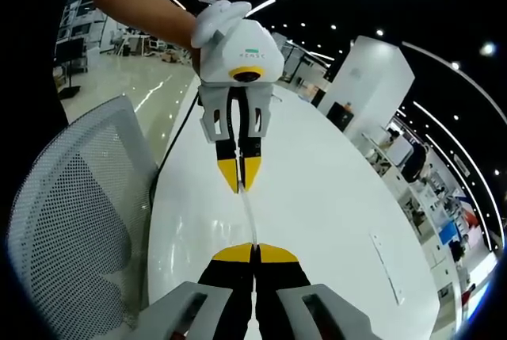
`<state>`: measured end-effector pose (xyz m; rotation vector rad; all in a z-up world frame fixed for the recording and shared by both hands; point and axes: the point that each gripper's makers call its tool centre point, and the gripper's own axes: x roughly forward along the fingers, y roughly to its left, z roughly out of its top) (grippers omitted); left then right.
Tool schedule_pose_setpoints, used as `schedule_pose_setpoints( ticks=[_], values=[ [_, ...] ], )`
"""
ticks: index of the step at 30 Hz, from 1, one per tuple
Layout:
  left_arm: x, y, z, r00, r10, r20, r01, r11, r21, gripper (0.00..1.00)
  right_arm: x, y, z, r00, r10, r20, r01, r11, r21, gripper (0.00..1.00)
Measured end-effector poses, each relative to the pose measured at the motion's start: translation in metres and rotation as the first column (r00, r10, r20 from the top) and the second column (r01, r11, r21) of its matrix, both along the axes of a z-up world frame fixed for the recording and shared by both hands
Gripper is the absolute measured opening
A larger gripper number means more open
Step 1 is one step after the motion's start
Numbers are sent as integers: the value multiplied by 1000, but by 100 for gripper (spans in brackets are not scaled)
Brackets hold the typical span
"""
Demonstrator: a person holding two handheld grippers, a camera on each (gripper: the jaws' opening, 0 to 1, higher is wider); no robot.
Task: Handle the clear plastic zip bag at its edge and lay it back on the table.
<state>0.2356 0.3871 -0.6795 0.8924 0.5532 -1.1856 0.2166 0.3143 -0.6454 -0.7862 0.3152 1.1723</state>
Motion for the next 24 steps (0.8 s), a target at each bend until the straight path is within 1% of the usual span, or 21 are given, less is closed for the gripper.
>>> schedule_pose_setpoints(
  ticks=[24],
  values=[
    [1,8,0,1000,17,-2,-17,1000,2,0,2,-4,2,1000,-13,3,13,1000,11,0]
  ],
)
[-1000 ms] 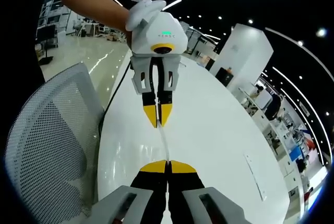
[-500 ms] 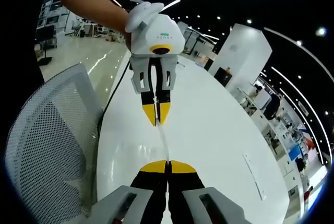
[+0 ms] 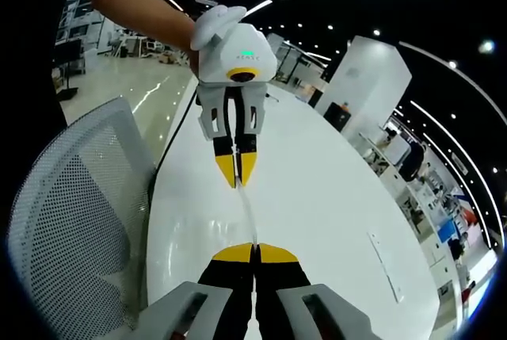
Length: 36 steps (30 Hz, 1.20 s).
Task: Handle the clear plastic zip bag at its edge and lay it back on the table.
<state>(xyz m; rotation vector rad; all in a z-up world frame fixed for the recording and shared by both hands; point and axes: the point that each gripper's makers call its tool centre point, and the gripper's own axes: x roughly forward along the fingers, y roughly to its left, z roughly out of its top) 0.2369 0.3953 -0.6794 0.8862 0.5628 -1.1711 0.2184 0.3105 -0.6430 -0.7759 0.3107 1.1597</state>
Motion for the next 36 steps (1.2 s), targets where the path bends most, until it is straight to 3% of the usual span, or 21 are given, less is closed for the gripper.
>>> schedule_pose_setpoints(
  ticks=[36],
  values=[
    [0,9,1,1000,7,3,-7,1000,8,0,-2,-6,1,1000,-7,-4,7,1000,12,0]
  ],
)
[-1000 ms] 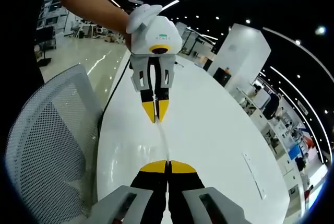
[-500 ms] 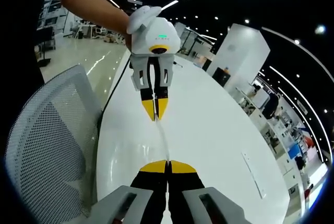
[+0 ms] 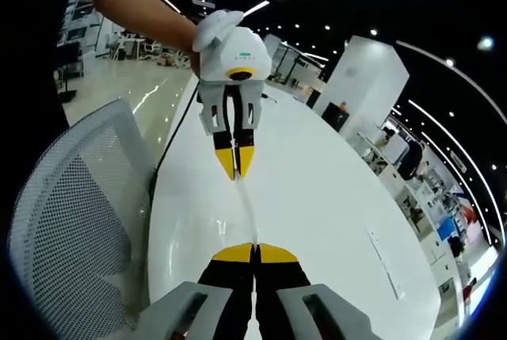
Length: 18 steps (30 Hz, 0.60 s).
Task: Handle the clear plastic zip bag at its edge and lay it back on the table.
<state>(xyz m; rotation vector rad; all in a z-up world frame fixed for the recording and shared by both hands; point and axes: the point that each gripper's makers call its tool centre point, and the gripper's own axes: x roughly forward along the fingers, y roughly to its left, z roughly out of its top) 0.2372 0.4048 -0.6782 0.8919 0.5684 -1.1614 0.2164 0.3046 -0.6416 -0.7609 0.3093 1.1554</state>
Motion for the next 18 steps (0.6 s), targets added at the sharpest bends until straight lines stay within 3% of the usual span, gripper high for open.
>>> schedule_pose_setpoints(
  ticks=[8,18],
  values=[
    [1,1,1,1000,2,19,-3,1000,23,0,-3,3,5,998,-13,-66,14,1000,21,0],
    [1,-3,9,999,-3,47,2,999,32,0,5,-1,16,994,-61,-92,68,995,74,0]
  ],
)
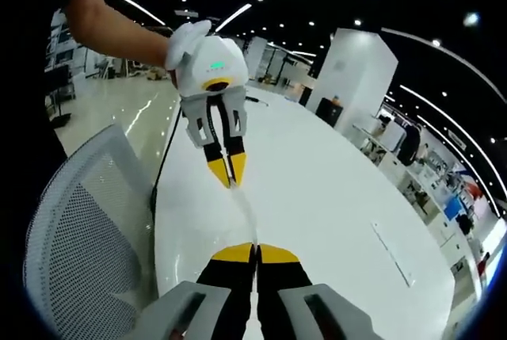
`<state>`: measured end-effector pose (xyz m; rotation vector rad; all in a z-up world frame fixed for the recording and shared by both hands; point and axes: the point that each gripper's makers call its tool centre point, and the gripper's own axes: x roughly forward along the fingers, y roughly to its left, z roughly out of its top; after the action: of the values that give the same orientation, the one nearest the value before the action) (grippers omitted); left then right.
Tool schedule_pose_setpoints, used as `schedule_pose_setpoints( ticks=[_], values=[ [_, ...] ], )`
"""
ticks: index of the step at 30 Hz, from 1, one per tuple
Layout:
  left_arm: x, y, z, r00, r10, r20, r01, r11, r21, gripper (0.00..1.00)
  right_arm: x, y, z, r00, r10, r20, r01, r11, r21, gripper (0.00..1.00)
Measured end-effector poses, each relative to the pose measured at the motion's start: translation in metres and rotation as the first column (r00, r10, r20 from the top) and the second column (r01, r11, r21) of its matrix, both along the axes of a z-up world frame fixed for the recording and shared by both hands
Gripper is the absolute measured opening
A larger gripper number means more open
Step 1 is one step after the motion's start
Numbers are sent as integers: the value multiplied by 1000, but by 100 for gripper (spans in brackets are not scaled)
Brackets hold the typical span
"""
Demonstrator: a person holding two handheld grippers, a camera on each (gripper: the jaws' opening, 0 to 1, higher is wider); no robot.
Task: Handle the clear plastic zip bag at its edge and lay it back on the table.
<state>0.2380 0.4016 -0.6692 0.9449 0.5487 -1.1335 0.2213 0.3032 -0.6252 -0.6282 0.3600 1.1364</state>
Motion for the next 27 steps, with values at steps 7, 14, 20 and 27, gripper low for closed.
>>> schedule_pose_setpoints(
  ticks=[7,14,20,27],
  values=[
    [-2,-8,5,1000,-10,7,10,1000,5,0,2,2,10,1000,-10,-12,11,999,32,3],
    [-1,-9,5,1000,8,5,-9,1000,28,0,3,8,19,999,-17,-41,20,998,66,6],
    [-2,-10,6,1000,12,2,-12,999,37,0,5,11,23,998,-26,-51,30,996,81,7],
    [-2,-13,8,1000,4,7,-4,999,54,0,6,13,26,998,-35,-54,40,996,82,8]
  ],
)
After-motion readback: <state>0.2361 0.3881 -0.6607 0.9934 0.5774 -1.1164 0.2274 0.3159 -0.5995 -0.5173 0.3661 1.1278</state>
